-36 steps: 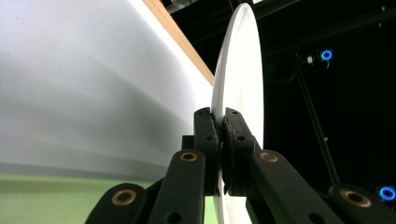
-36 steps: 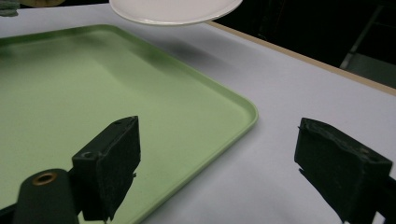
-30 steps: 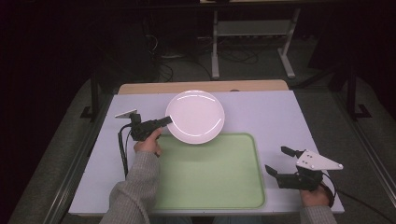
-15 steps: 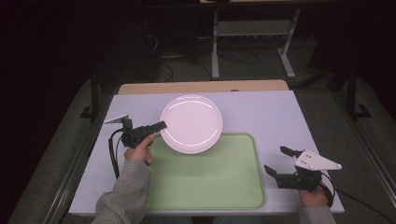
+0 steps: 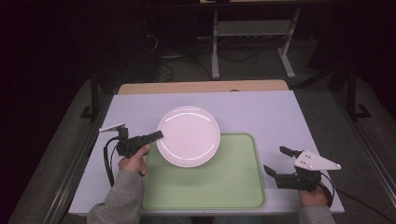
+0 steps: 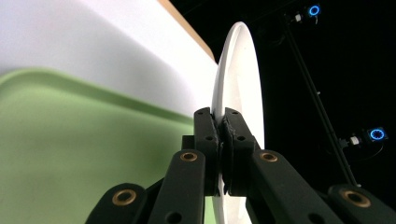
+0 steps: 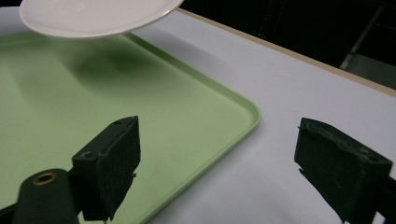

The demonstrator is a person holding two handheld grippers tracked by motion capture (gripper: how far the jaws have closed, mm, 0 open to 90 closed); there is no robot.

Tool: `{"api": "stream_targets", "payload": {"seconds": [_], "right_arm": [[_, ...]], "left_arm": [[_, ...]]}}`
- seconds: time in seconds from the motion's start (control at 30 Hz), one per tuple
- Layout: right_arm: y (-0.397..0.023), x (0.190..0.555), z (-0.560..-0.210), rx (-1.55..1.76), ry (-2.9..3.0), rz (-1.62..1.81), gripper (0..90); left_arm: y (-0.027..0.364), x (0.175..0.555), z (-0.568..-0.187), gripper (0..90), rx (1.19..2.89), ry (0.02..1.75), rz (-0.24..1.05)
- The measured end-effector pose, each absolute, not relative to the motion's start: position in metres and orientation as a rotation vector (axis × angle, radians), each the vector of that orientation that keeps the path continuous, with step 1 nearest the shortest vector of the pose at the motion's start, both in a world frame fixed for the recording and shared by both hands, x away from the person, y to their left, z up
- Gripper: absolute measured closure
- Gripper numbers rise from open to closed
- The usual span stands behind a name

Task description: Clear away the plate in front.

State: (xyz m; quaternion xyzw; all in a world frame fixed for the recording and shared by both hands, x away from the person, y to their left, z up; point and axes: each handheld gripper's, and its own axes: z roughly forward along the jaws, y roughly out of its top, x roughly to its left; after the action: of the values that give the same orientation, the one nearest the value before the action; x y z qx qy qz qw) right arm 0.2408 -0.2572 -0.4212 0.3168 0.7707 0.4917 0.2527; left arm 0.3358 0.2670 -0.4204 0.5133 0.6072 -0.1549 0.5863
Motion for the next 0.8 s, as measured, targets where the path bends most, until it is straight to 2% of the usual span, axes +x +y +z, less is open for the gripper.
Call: {"api": "stream_targets", "payload": {"seconds": [0.8], "right_arm": [[-0.257, 0.239, -0.421, 0.865, 2.091, 1.34, 13.6]], "left_arm": [[0.251, 0.315, -0.445, 86.1, 1.335, 1.43, -0.412]]}}
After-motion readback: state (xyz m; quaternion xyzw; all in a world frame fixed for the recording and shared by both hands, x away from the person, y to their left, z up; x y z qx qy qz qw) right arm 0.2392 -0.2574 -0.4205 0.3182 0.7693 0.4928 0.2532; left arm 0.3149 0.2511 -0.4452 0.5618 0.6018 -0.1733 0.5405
